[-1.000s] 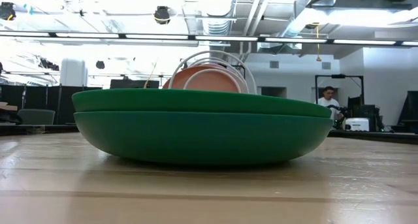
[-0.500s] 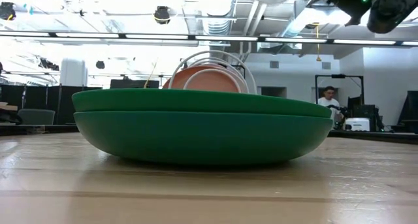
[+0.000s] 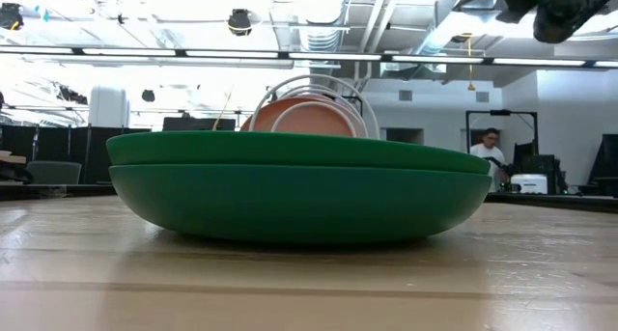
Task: Sort dishes
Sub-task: Put the white plate on the dish rack
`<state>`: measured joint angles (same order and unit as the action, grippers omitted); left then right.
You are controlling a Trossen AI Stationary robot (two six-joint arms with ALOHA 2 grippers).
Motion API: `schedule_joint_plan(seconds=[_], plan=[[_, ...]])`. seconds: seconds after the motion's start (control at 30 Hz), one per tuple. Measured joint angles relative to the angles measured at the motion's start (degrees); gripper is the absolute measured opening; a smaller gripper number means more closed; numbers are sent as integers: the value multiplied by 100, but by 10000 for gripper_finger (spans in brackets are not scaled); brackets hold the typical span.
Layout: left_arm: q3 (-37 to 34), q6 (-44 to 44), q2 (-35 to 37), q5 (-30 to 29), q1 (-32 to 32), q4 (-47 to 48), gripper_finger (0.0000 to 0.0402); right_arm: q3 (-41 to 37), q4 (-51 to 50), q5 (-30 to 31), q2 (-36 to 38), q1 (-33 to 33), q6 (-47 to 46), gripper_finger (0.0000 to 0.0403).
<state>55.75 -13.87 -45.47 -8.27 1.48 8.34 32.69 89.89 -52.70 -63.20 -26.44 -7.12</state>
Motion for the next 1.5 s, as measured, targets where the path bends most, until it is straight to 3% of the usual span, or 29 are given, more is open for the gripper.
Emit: schedule_joint_plan(seconds=[0.4, 0.53, 0.67, 0.9, 1.5], plan=[[0, 1, 0, 2, 0, -7, 187, 1227, -113, -1786, 7, 909, 41, 1], [0, -2, 0, 2, 0, -4, 187, 1559, -340, -2591, -43, 1248, 397, 1], [0, -14, 0, 2, 0, -4, 187, 1712, -479, -2975, -104, 1489, 836, 1], [0, -69, 0, 4, 0, 20, 187, 1728, -565, -3273, -319, 1720, 1790, 1], [0, -201, 0, -11, 0, 144, 187, 1724, -563, -3258, -726, 1895, 1876, 1]])
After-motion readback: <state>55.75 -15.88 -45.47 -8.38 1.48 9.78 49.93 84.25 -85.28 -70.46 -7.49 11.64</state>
